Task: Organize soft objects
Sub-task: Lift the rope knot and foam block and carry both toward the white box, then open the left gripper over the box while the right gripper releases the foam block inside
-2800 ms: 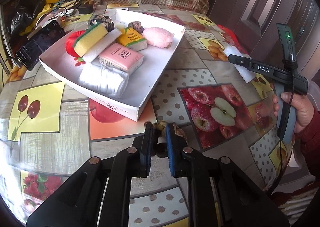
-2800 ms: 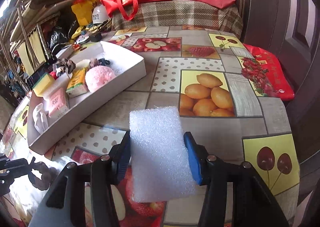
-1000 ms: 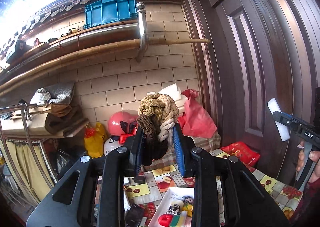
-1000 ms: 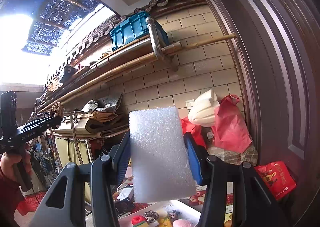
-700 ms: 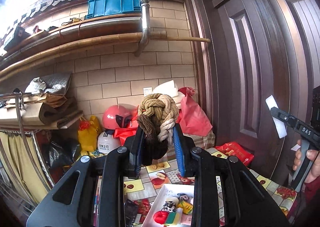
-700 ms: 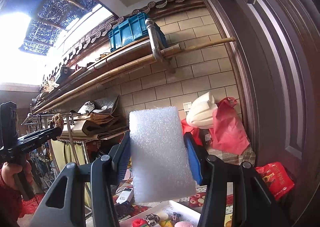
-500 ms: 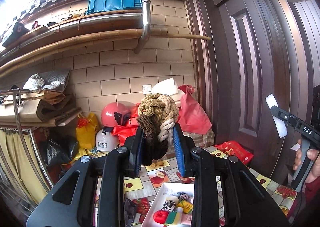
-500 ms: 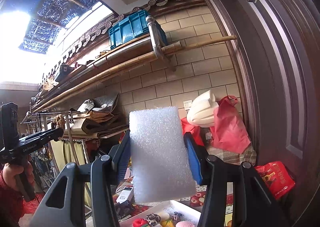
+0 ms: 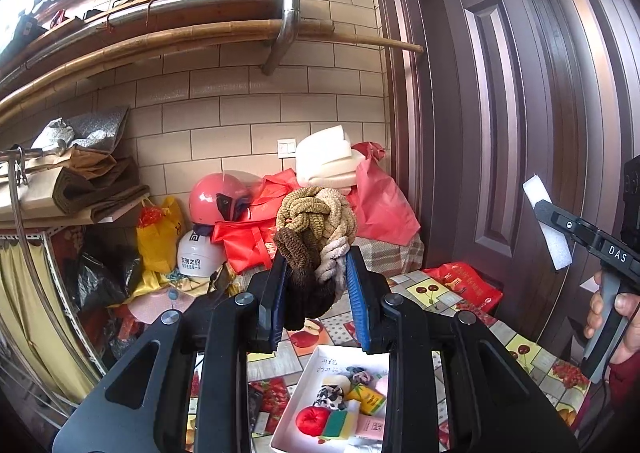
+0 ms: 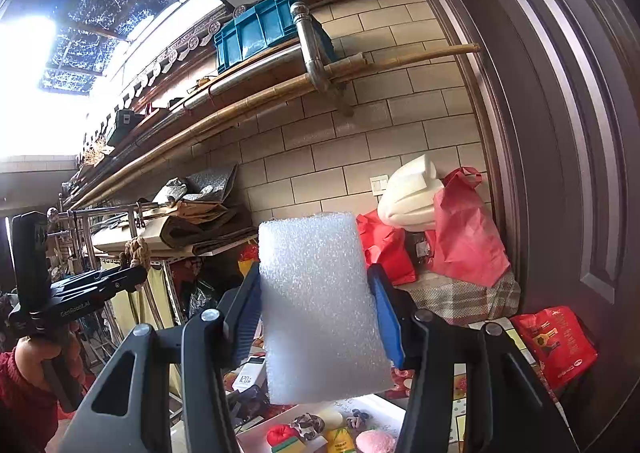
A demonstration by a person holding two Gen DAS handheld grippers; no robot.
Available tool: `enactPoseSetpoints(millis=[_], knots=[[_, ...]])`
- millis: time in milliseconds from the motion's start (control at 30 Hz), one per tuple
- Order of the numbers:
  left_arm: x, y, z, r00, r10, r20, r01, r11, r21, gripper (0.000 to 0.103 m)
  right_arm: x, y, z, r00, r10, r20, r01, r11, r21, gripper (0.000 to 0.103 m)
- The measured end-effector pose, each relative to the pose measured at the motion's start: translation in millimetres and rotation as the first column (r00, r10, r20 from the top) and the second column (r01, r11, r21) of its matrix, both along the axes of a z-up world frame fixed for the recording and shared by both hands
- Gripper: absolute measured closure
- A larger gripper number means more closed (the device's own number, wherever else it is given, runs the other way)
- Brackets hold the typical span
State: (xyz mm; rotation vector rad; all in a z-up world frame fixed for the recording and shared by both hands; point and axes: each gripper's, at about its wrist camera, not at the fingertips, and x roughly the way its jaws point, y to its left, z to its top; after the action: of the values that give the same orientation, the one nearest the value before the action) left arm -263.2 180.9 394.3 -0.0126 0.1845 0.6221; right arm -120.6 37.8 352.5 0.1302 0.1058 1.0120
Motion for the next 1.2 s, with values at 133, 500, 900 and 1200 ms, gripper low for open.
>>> enactPoseSetpoints(millis=[133, 500, 900, 1200], knots=[[9, 8, -7, 1.000, 0.003, -0.016, -0.004, 1.000, -0.020, 0.076, 8, 11, -7, 1.000, 0.008, -0.024, -0.008, 1.000, -0.022, 0.052], [52, 43, -41, 0.996, -0.044, -0.078, 0.036, 0.994, -0.107, 0.076, 37, 52, -40, 0.995, 0.025, -0.099, -0.037, 0.993, -0.116, 0.052], [172, 113, -184, 0.941, -0.138, -0.310, 0.031, 0.944, -0.328, 0.076, 88, 122, -166, 0.940, -0.017, -0.340, -0.102, 0.939, -0.328, 0.052], [218, 134, -265, 0.886, -0.106, -0.452, -0.079, 0.925, -0.371, 0.045, 103, 143, -242, 0.877, -0.098, -0.471, -0.115, 0.908, -0.404, 0.050]])
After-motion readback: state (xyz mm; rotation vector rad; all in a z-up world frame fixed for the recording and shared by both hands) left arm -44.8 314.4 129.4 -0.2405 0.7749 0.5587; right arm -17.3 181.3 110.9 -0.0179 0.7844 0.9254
